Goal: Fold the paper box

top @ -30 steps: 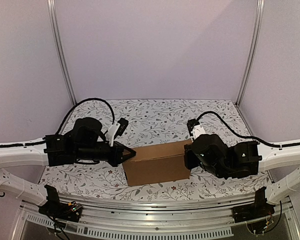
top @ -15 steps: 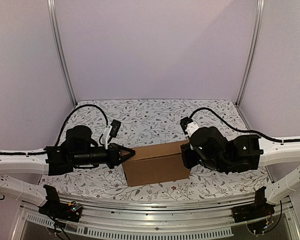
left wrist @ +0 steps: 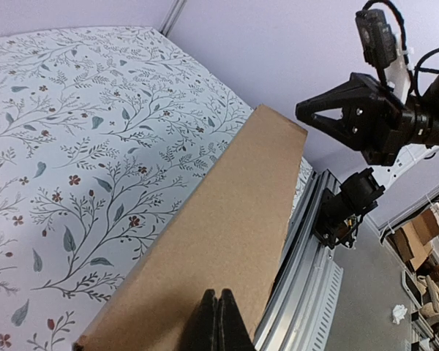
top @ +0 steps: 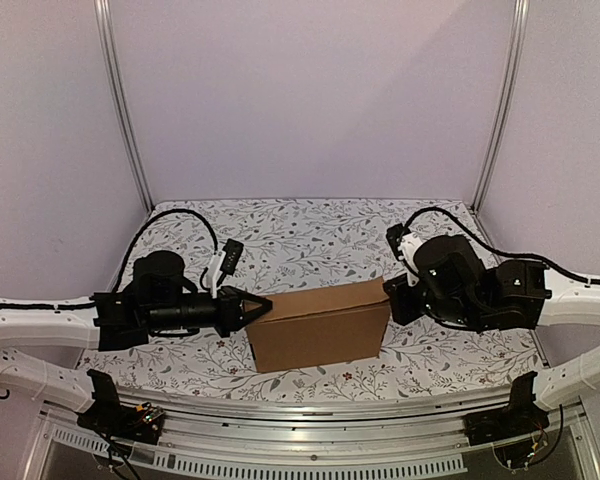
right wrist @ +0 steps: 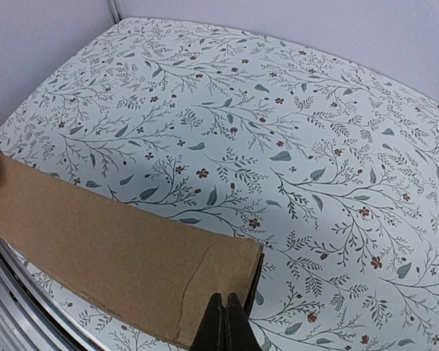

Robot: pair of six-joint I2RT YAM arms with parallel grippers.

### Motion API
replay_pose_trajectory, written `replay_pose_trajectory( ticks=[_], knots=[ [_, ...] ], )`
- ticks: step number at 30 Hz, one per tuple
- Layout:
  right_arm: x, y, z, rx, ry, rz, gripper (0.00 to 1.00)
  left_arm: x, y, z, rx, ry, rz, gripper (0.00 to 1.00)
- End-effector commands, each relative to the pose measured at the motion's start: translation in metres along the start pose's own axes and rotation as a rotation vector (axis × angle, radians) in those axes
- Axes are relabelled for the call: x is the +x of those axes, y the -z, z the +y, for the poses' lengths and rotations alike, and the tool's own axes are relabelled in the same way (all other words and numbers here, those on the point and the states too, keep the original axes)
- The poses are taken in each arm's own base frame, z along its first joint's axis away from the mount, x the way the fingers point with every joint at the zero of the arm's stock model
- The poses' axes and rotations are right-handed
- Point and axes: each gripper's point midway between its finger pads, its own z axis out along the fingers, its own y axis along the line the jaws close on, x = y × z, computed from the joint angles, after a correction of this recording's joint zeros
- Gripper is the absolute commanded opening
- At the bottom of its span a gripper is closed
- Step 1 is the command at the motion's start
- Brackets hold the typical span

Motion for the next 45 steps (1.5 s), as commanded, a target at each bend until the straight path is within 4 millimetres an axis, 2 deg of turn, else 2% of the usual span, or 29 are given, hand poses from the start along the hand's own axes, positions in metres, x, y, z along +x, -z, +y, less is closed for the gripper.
replay_pose_trajectory(
  ticks=[1,4,6,8,13,16,20,23,29,32,35,41,45],
  knots=[
    [0.065,-0.02,-0.001,-0.023,-0.038,0.157,0.0,0.052,-0.001,0.034,-0.112,0.048,0.176,0.0],
    [0.088,-0.026,-0.008,0.001,-0.073,0.2,0.0,0.052,-0.001,0.035,-0.119,0.046,0.184,0.0],
    [0.088,-0.023,-0.01,0.007,-0.081,0.195,0.0,0.052,-0.001,0.035,-0.121,0.044,0.188,0.0],
    [0.076,-0.018,-0.011,0.01,-0.082,0.165,0.0,0.052,-0.001,0.035,-0.123,0.04,0.192,0.0],
    [0.017,0.002,-0.006,0.002,-0.042,0.047,0.0,0.05,-0.002,0.034,-0.125,0.035,0.195,0.0],
    [-0.012,0.01,-0.001,-0.003,-0.003,-0.002,0.0,0.049,-0.002,0.033,-0.122,0.038,0.193,0.0],
    [-0.027,0.013,-0.004,0.022,0.037,-0.036,0.0,0.049,-0.002,0.033,-0.12,0.04,0.19,0.0],
    [-0.012,0.001,-0.008,0.047,0.047,0.0,0.0,0.049,-0.002,0.033,-0.121,0.038,0.191,0.0],
    [0.067,-0.038,-0.009,0.05,-0.012,0.147,0.0,0.05,-0.003,0.033,-0.118,0.039,0.191,0.0],
    [0.086,-0.044,-0.008,0.037,-0.048,0.192,0.0,0.051,-0.003,0.033,-0.118,0.04,0.194,0.0],
    [0.069,-0.034,-0.011,0.042,-0.065,0.145,0.0,0.053,-0.003,0.035,-0.121,0.04,0.199,0.0],
    [-0.002,-0.005,-0.009,0.048,-0.004,0.007,0.0,0.052,-0.003,0.034,-0.12,0.038,0.199,0.0],
    [-0.029,-0.002,-0.008,0.074,0.044,-0.044,0.0,0.051,-0.002,0.034,-0.121,0.038,0.194,0.0]
  ],
)
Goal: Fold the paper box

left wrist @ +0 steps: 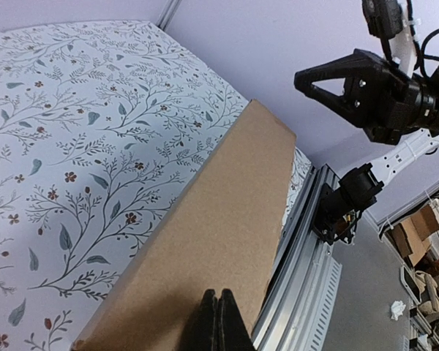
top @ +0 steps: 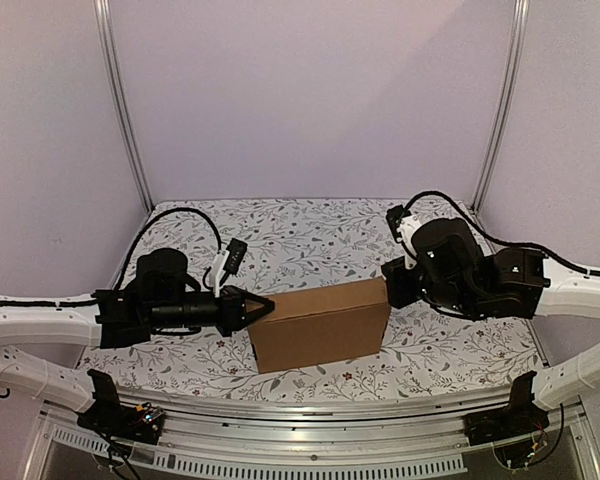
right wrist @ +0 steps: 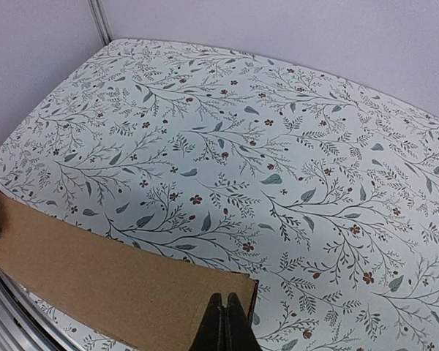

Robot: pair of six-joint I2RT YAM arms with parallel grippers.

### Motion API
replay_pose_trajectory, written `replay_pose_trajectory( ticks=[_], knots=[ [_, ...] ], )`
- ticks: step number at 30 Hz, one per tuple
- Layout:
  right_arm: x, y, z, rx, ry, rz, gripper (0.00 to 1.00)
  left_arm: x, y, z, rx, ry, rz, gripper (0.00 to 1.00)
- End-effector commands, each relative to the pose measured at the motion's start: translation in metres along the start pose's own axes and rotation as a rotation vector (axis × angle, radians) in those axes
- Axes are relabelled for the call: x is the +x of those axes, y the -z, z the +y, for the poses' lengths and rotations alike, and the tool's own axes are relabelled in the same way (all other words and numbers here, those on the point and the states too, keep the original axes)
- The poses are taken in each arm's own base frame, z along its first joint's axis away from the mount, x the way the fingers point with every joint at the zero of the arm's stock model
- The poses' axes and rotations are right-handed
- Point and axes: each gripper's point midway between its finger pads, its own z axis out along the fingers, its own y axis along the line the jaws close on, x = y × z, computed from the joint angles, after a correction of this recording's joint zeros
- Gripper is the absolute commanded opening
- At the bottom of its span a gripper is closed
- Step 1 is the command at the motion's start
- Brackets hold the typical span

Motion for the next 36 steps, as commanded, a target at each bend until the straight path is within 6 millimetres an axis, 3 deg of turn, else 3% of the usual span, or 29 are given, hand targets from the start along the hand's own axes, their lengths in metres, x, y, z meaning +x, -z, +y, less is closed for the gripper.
replay_pose_trajectory(
  ticks=[1,6,10,13,23,27,32,36],
  knots=[
    [-0.024,0.006,-0.005,0.053,0.094,-0.037,0.0,0.051,0.0,0.035,-0.118,0.038,0.174,0.0],
    [0.004,-0.022,-0.006,0.069,0.106,0.023,0.0,0.052,0.0,0.035,-0.12,0.04,0.174,0.0],
    [0.046,-0.042,-0.008,0.073,0.091,0.119,0.0,0.051,-0.001,0.035,-0.117,0.042,0.173,0.0],
    [0.067,-0.046,-0.009,0.062,0.069,0.171,0.0,0.052,-0.001,0.035,-0.12,0.041,0.178,0.0],
    [-0.009,-0.007,0.001,0.003,0.08,0.022,0.0,0.034,0.002,0.037,-0.184,0.023,0.165,0.01],
    [-0.028,0.003,0.009,-0.037,0.103,-0.008,0.0,0.01,0.002,0.024,-0.165,0.003,0.134,0.0],
    [-0.03,0.015,0.032,-0.192,0.122,0.004,0.0,-0.027,0.008,0.012,-0.205,-0.021,0.101,0.0],
    [-0.014,0.024,0.056,-0.357,0.16,0.049,0.0,-0.057,0.013,0.008,-0.265,-0.064,0.08,0.0]
  ],
)
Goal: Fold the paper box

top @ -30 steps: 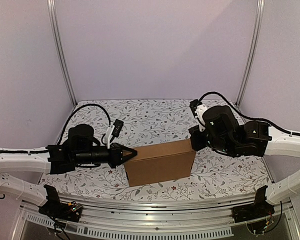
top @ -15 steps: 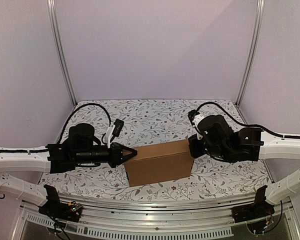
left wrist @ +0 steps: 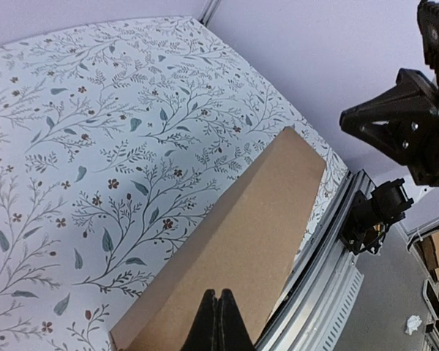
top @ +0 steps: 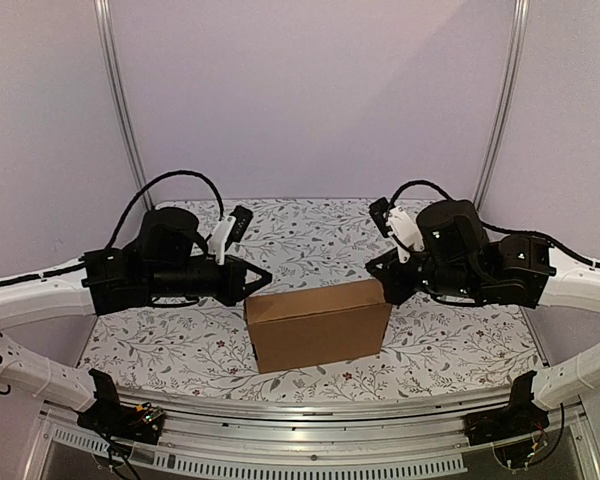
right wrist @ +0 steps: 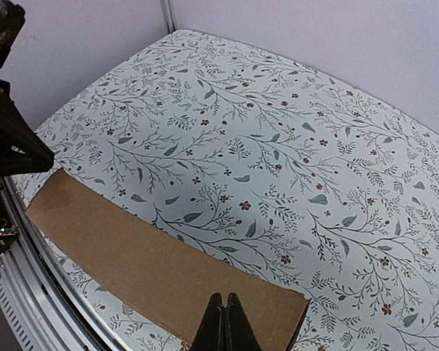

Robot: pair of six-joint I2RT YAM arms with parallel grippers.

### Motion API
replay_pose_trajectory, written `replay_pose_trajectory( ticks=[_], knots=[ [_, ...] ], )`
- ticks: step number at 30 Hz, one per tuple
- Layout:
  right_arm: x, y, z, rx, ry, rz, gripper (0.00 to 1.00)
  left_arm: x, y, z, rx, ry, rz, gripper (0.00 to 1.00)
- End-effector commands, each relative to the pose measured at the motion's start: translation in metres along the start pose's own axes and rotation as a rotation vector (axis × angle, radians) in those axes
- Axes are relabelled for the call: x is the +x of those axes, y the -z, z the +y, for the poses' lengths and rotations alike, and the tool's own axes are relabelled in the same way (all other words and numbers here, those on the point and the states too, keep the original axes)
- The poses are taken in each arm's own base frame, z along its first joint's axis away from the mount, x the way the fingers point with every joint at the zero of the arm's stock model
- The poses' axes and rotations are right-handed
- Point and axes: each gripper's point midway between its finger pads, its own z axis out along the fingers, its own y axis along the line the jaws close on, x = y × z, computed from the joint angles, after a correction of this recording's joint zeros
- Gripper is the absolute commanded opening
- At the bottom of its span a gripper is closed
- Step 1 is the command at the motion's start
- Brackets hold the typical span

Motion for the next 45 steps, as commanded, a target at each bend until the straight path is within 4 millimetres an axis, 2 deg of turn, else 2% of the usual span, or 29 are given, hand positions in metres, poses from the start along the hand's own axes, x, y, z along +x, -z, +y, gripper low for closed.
replay_pose_trajectory(
  ticks=[1,7,12,18,21,27,34,39,45],
  knots=[
    [0.015,0.009,0.034,-0.217,0.055,0.055,0.0,-0.021,0.008,0.014,-0.138,-0.054,0.009,0.0],
    [0.053,0.014,0.072,-0.36,0.149,0.13,0.0,-0.035,-0.002,0.034,-0.25,-0.048,0.03,0.0],
    [0.085,0.0,0.084,-0.349,0.204,0.201,0.0,-0.027,-0.015,0.051,-0.276,0.005,0.069,0.0],
    [0.117,-0.027,0.07,-0.247,0.253,0.269,0.0,-0.011,-0.027,0.071,-0.277,0.042,0.114,0.0],
    [0.126,-0.038,0.059,-0.171,0.275,0.285,0.0,-0.001,-0.037,0.067,-0.227,0.052,0.152,0.0],
    [0.12,-0.054,0.039,-0.024,0.267,0.246,0.0,0.023,-0.052,0.058,-0.137,0.083,0.234,0.0],
    [0.106,-0.068,0.026,0.053,0.201,0.203,0.0,0.038,-0.055,0.056,-0.1,0.094,0.27,0.0],
    [0.095,-0.078,0.029,0.062,0.172,0.17,0.0,0.044,-0.059,0.05,-0.061,0.11,0.29,0.0],
    [0.08,-0.095,0.042,0.041,0.135,0.144,0.0,0.048,-0.061,0.047,-0.054,0.122,0.291,0.0]
  ],
)
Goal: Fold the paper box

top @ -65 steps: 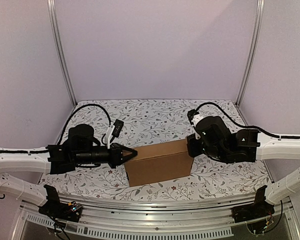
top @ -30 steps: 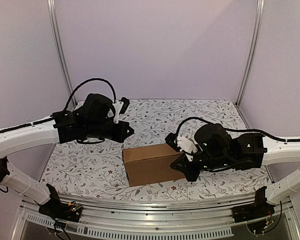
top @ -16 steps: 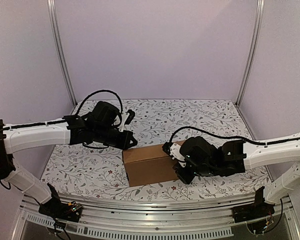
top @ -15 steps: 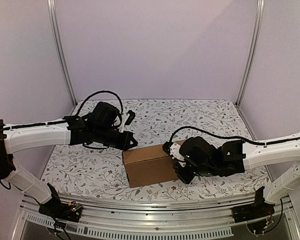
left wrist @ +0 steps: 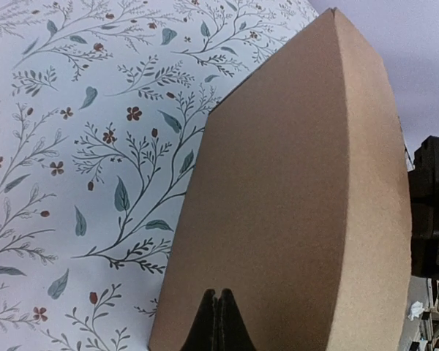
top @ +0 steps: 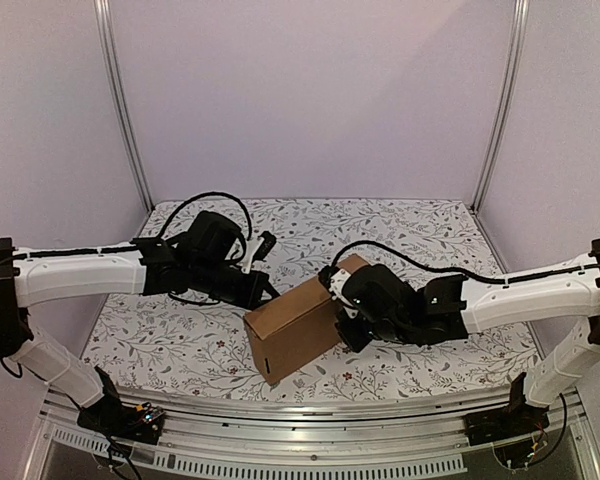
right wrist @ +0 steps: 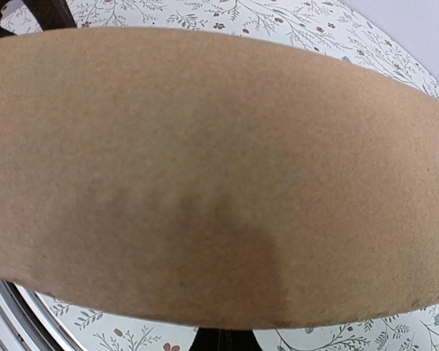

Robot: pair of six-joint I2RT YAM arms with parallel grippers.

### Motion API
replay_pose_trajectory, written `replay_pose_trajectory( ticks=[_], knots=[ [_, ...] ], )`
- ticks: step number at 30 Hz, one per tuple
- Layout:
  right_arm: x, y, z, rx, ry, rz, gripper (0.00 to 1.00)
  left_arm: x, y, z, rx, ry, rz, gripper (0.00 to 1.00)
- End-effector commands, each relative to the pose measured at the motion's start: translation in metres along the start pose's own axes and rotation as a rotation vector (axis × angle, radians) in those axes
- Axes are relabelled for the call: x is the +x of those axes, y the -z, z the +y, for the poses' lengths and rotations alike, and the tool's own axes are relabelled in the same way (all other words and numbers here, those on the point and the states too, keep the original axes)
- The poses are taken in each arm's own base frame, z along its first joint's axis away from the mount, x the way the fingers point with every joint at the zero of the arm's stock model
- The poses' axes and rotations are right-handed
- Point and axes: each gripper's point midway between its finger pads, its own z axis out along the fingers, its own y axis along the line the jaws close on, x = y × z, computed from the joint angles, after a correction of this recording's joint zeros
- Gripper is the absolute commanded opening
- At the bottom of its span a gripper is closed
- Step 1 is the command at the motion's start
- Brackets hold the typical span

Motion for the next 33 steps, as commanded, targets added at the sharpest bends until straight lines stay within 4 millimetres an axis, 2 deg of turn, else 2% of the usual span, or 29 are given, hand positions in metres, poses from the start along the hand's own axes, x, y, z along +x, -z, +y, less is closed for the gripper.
replay_pose_trajectory(
  ticks=[1,5,10,15,22,29,33],
  knots=[
    [-0.033,-0.008,0.005,0.0,-0.061,-0.072,0.0,0.006,-0.006,-0.002,0.017,0.014,0.013,0.0],
    [-0.043,-0.02,0.011,-0.021,-0.086,-0.079,0.0,0.006,-0.005,0.002,-0.006,0.018,0.011,0.0],
    [-0.056,-0.038,0.02,-0.043,-0.102,-0.082,0.0,0.005,-0.002,0.017,-0.094,0.043,-0.005,0.0],
    [-0.077,-0.052,0.03,-0.077,-0.129,-0.108,0.0,0.004,0.005,0.036,-0.183,0.077,-0.03,0.0],
    [-0.091,-0.069,0.028,-0.102,-0.157,-0.113,0.0,0.002,0.022,0.057,-0.261,0.117,-0.076,0.0],
    [-0.077,-0.072,-0.001,-0.117,-0.231,-0.078,0.0,-0.006,0.035,0.045,-0.208,0.089,-0.107,0.0],
    [-0.054,-0.079,-0.005,-0.156,-0.318,-0.049,0.0,-0.008,0.029,0.032,-0.131,0.078,-0.101,0.0]
  ],
)
